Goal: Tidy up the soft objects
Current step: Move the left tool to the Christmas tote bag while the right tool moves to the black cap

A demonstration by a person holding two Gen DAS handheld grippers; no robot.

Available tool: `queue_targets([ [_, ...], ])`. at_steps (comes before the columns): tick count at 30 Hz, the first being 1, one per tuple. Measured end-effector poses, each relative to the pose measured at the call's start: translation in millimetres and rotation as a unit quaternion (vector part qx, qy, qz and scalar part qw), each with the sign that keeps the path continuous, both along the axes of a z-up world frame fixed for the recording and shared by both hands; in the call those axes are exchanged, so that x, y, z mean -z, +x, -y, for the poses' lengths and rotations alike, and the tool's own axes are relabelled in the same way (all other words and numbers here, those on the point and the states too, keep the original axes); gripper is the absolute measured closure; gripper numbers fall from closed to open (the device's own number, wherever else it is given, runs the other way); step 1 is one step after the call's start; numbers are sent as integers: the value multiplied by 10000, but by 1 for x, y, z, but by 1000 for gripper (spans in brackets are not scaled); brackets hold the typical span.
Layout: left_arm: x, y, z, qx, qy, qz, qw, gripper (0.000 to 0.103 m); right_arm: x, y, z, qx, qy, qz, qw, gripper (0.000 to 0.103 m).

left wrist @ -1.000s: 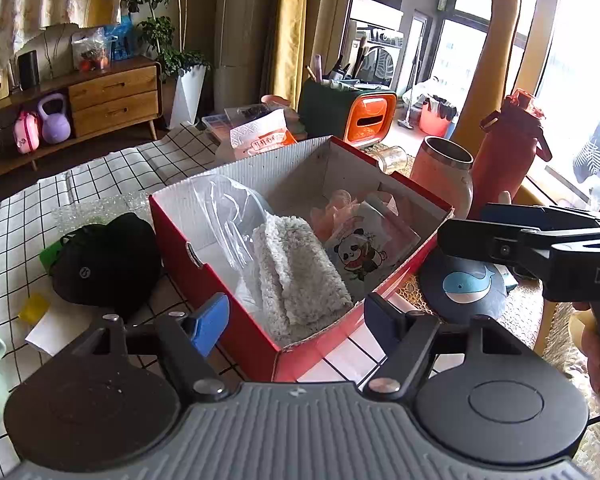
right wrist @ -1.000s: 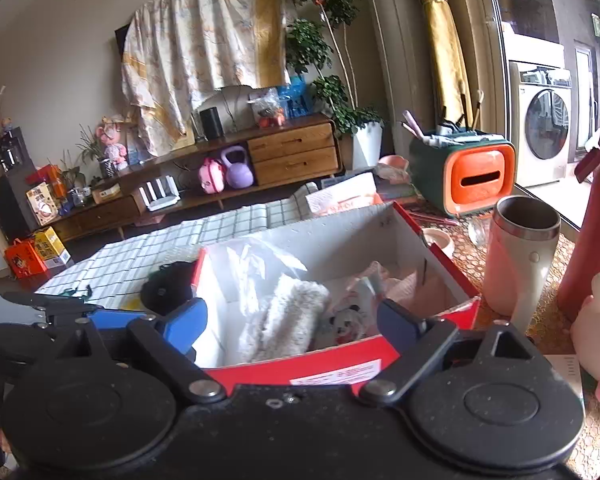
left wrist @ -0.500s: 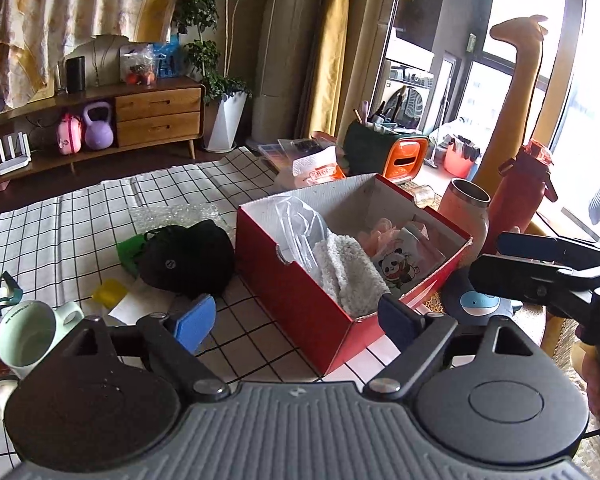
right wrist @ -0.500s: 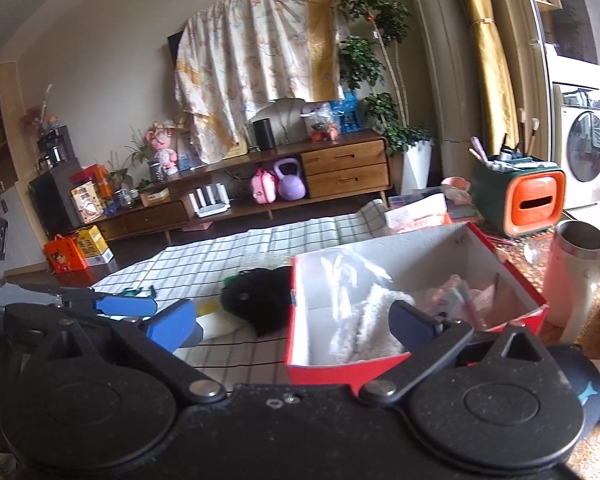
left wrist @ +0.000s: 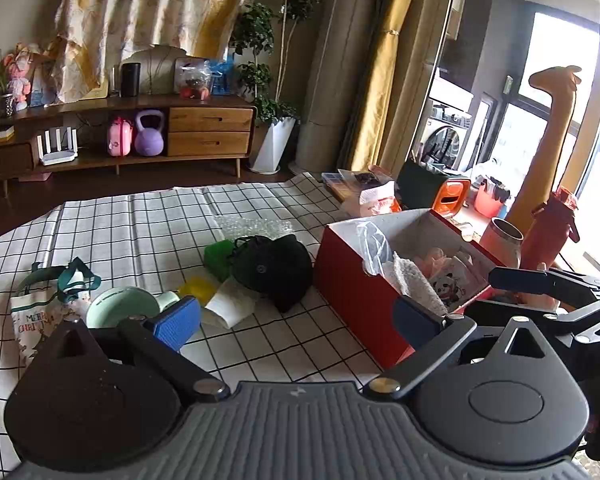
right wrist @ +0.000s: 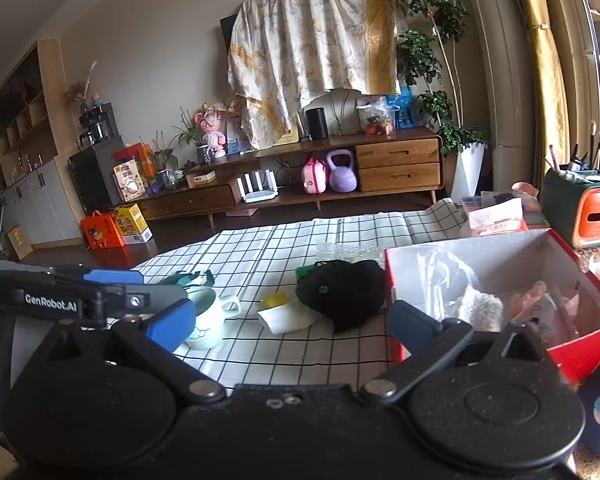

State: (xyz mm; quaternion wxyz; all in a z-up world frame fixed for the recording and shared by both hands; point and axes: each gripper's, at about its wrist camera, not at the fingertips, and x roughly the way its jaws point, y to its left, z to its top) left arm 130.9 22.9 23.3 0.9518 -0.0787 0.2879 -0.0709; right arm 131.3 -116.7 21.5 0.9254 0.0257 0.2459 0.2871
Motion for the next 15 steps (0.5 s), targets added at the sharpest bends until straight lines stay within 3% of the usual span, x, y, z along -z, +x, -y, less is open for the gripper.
queue_targets([
  [8,7,-10,-65,-763,-78,-52,9970,0,7,5,-32,-145,-153,-59,9998,0],
  [15,37,-9,-123,-1525,-100,-226,9880,0,21,16,-65,-340,-501,-17,9982,0],
])
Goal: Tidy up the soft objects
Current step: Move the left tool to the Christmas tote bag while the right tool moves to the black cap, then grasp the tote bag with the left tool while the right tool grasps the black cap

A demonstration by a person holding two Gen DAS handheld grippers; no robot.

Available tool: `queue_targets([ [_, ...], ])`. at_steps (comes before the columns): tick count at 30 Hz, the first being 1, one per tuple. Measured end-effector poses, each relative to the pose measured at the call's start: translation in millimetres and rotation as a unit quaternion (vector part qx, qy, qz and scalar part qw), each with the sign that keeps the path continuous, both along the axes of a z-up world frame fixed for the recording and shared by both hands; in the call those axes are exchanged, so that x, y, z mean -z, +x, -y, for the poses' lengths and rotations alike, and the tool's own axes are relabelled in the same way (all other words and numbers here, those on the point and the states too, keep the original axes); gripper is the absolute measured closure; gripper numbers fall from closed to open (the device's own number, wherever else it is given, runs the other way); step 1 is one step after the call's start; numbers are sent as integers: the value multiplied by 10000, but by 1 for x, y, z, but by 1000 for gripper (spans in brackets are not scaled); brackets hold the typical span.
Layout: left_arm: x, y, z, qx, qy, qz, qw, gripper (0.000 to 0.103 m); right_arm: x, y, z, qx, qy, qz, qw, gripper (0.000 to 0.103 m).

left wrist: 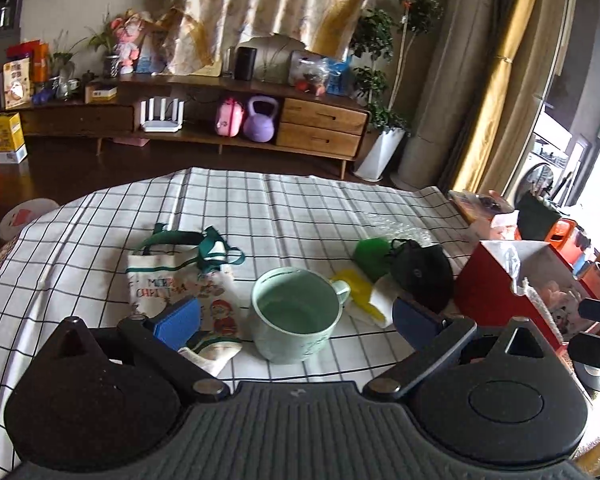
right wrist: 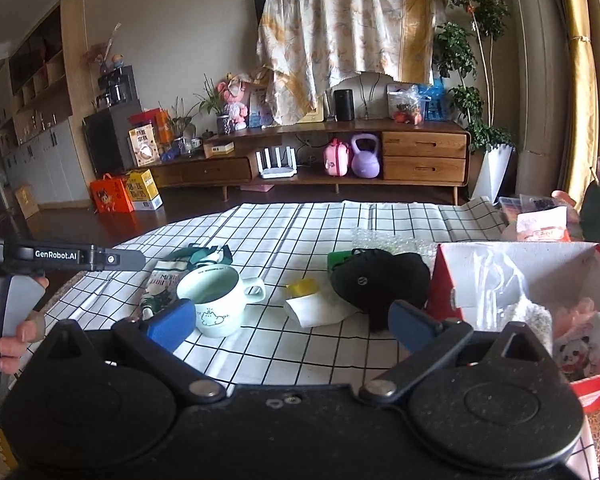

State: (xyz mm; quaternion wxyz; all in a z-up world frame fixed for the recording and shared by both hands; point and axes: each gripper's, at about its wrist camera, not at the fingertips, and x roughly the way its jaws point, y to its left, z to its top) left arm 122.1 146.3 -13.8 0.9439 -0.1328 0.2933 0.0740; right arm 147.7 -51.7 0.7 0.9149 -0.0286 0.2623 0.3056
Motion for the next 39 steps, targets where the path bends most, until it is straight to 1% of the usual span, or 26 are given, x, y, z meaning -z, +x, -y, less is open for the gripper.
queue_targets([
  [2,10,3,-11,-170,-19,-101,9998,0,5,8,-4,33,-17,-54,10000,1],
  [5,24,7,-25,-360,77,-230,9991,0,13,24,-12,164,-66,-148,9997,2],
  [9,43,19,-39,-580,143,-385,9975,0,25,46,-20,266,-189,-291,9990,9],
  [14,71,37,-59,-816,25,-679,9943,0,40,74,-29,354,-452,-338,9978,12],
  [18,86,51,-72,-1039,7,-843,9910,0,53,97,-39,395,-640,-363,9965,15],
  [21,95,62,-80,-1121,1,-935,9893,0,59,116,-48,375,-705,-412,9960,19],
  [27,115,80,-86,-1158,76,-1122,9869,0,76,146,-60,461,-950,-412,9936,19],
  [30,120,79,-93,-1180,-172,-984,9880,0,86,159,-63,546,-1035,-448,9921,19],
  [32,121,80,-97,-1270,-233,-964,9869,0,92,167,-66,583,-1079,-486,9913,19],
  [34,121,80,-100,-1368,-226,-927,9860,0,97,171,-69,601,-1097,-495,9909,19],
  [36,122,80,-103,-1548,-141,-919,9836,0,100,175,-74,625,-1115,-480,9906,19],
  [39,126,84,-108,-1593,-181,-1003,9820,0,104,179,-82,622,-1155,-439,9904,19],
])
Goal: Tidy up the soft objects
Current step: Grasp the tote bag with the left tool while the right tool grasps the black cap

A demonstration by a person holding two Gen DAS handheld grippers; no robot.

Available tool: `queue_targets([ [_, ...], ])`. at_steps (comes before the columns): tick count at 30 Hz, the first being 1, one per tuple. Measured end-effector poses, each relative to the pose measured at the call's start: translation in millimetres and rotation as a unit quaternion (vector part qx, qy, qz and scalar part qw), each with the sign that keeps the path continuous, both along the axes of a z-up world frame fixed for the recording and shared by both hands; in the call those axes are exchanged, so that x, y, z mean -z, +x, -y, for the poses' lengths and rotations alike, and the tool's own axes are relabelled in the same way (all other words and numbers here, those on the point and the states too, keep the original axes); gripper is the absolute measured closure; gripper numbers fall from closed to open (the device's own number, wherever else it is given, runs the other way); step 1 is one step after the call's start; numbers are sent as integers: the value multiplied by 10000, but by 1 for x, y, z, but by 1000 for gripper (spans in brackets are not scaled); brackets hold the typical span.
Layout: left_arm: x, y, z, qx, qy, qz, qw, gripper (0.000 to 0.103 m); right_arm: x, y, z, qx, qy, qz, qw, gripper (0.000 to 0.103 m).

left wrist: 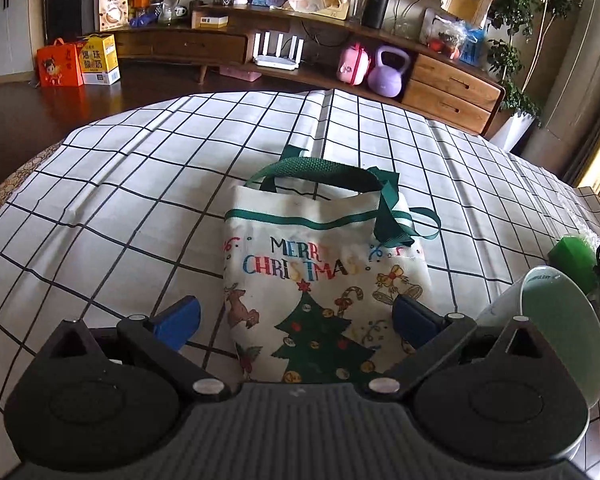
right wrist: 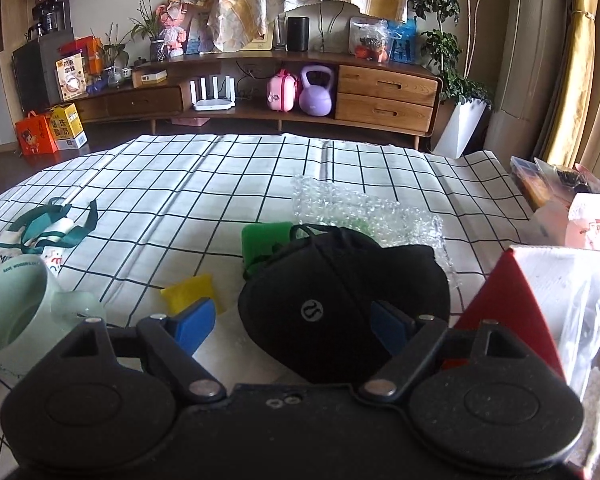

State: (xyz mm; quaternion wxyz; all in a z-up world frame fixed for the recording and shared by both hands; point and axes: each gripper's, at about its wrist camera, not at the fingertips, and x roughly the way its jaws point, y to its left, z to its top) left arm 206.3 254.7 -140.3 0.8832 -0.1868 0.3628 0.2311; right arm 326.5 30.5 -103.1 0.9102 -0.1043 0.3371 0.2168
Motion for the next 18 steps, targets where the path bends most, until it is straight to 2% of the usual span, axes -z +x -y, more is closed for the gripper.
queue_targets([
  [8,9,5,1,25,234,27,9997,0,12,9,-9,174,-175,-41,9997,26],
  [12,11,7,2,11,315,50,9995,1,15,11,-6,230,-122,-103,9996,39],
  [13,11,7,2,16,314,55,9995,2,15,12,-5,250,-107,-104,9996,40],
  [14,11,7,2,24,320,60,9995,5,15,12,-4,249,-52,-116,9996,42],
  [16,10,8,4,115,357,81,9993,26,14,12,-2,224,29,-146,9996,56],
  [17,8,8,6,160,388,98,9991,30,14,11,-2,238,35,-153,9996,58],
  [18,7,9,9,184,426,80,9989,38,13,11,-1,247,49,-141,9996,61],
])
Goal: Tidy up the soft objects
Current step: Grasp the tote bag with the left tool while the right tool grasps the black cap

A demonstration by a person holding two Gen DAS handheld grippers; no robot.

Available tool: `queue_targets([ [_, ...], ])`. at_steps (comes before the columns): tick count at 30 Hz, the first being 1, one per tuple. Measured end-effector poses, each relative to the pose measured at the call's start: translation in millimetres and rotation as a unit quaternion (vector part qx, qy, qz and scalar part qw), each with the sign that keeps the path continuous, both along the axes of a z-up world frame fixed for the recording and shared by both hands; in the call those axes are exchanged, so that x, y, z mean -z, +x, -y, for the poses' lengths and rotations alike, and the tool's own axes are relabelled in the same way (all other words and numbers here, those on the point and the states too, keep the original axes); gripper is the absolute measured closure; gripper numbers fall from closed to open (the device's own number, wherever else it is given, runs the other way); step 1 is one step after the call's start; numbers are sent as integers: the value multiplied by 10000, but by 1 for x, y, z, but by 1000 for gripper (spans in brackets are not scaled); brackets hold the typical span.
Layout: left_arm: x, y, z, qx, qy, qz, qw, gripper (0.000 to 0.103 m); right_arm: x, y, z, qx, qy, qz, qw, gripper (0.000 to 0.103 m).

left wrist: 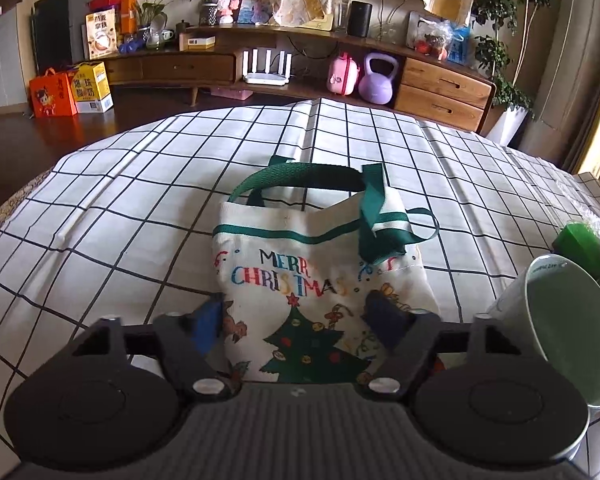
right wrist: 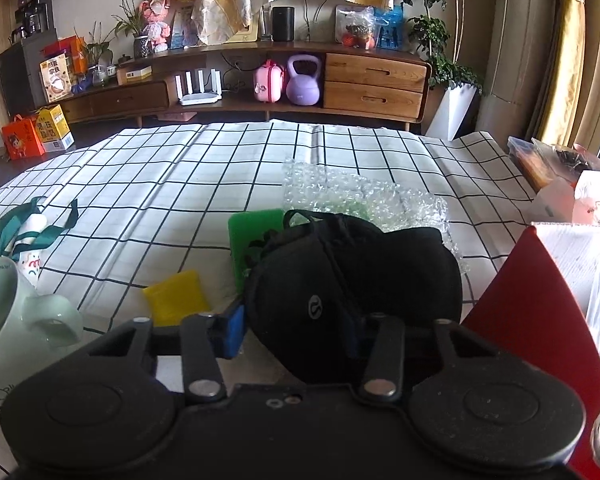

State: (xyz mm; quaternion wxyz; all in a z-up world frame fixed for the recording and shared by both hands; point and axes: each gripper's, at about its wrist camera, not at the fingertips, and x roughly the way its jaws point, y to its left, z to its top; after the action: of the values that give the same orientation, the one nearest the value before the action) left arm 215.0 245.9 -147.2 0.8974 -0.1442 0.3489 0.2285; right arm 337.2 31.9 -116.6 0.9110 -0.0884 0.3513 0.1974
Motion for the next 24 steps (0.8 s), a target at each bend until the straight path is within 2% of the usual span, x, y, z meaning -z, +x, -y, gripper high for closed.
queue_targets([
  [3,-2,2,5,-76,180,-91,9998,69,-3,-2,3,11,91,0,10000,70],
  [5,-3,1,3,-180,275,-147,9994,70,-5,-4,4,15,143,12,9999,76],
  [7,-3,0,1,-171,226,-114,9995,76,-8,-6,6,38,207,44,9998,84],
  [12,-6,-5,-2,-233,204,-10,9995,86,-18,-14,16,72,465,54,9989,92],
  [18,-15,-12,-1,-217,134,137,9996,91,-39,-27,35,65,849,80,9963,96],
  [24,-26,-23,3,-169,68,270,9995,92,-56,-46,52,-75,1015,-25,9948,96],
])
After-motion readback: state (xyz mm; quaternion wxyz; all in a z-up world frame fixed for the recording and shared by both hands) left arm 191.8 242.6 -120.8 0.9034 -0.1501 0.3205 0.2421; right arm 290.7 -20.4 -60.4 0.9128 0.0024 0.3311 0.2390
